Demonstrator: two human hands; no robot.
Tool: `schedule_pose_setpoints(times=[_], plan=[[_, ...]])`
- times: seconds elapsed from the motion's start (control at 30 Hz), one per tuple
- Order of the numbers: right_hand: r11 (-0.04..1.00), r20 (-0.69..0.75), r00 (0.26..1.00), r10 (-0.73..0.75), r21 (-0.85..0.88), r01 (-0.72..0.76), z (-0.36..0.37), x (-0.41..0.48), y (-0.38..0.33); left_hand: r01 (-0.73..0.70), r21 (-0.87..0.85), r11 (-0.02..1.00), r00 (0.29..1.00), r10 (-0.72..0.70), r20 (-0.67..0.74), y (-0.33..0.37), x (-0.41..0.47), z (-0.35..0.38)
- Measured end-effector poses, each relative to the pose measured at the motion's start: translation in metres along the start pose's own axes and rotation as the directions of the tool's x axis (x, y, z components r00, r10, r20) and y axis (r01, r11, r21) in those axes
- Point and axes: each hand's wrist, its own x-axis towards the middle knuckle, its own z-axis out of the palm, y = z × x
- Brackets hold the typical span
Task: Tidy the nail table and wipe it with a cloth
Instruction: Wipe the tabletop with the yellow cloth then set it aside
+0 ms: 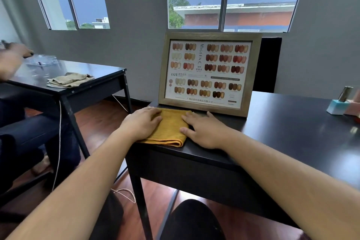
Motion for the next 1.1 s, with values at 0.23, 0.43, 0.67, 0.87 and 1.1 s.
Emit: schedule_pose_setpoints(times=[0.23,0.43,0.67,0.87,1.1], plan=[[0.999,0.012,0.999,0.034,-0.001,-0.034,0.007,-0.002,-0.001,-0.033,-0.028,0.999,0.998,0.034,0.044,-0.002,0.004,0.0],[0.993,-0.014,1.0,0.022,0.113,-0.021,0.003,-0.011,0.004,-0.012,-0.011,1.0,0.999,0.013,0.052,0.002,0.003,-0.005],[0.928,-0.281,0.941,0.19,0.363,-0.08,-0.053,-0.063,0.063,-0.138,-0.122,0.983,0.985,0.125,-0.115,0.065,-0.006,-0.028],[0.923,-0.382,0.868,0.319,0.332,-0.193,-0.094,-0.126,0.137,-0.365,-0.203,0.909,0.928,0.336,-0.163,0.153,0.0,-0.036],[0.855,-0.406,0.762,0.504,0.356,-0.376,-0.116,-0.2,0.21,-0.514,-0.211,0.832,0.858,0.494,-0.143,0.269,0.024,-0.009]])
